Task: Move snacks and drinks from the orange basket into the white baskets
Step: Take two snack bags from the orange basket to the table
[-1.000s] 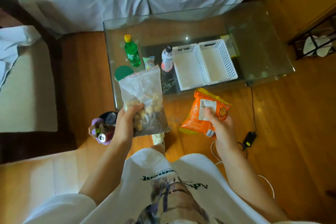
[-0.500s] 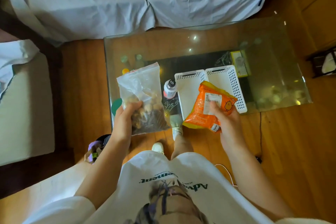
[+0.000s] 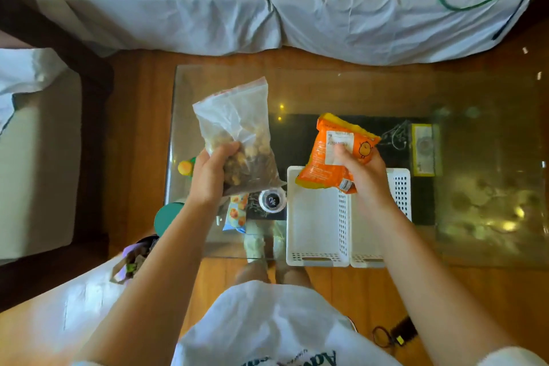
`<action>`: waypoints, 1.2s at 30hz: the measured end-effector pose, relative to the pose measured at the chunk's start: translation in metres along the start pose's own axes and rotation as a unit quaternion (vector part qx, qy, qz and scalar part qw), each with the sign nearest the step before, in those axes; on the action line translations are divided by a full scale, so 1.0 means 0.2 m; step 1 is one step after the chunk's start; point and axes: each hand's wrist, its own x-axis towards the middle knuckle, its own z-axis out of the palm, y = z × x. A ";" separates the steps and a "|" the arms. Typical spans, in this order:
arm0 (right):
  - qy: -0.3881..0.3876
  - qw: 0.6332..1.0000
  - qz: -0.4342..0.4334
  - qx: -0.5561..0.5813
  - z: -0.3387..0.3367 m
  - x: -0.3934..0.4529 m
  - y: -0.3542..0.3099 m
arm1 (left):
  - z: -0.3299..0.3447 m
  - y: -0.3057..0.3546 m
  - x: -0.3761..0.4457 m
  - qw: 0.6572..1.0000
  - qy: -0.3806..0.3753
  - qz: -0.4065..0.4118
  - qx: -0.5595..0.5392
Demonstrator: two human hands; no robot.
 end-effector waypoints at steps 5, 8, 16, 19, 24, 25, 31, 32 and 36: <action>0.011 0.999 0.013 -0.031 0.08 0.47 0.10 | 0.17 -0.14 0.44 0.998 0.017 -0.036 0.041; 0.013 0.999 0.022 -0.048 0.12 0.71 0.21 | 0.25 -0.29 0.69 0.995 0.016 -0.066 0.076; -0.024 0.986 0.095 -0.138 0.14 1.15 0.57 | 0.32 -0.69 1.15 0.971 -0.035 -0.125 0.203; -0.043 0.980 0.115 -0.156 0.16 1.23 0.64 | 0.34 -0.77 1.24 0.961 -0.060 -0.155 0.221; -0.052 0.974 0.131 -0.178 0.20 1.28 0.70 | 0.35 -0.83 1.29 0.952 -0.058 -0.166 0.252; -0.053 0.973 0.135 -0.177 0.21 1.29 0.71 | 0.35 -0.84 1.29 0.949 -0.049 -0.157 0.268; -0.003 0.968 0.097 -0.229 0.23 1.28 0.71 | 0.34 -0.84 1.30 0.916 0.007 -0.131 0.379; 0.012 0.967 0.084 -0.241 0.23 1.28 0.70 | 0.33 -0.83 1.30 0.924 -0.003 -0.141 0.357; 0.032 0.960 0.072 -0.270 0.22 1.25 0.68 | 0.31 -0.80 1.27 0.954 0.005 -0.155 0.258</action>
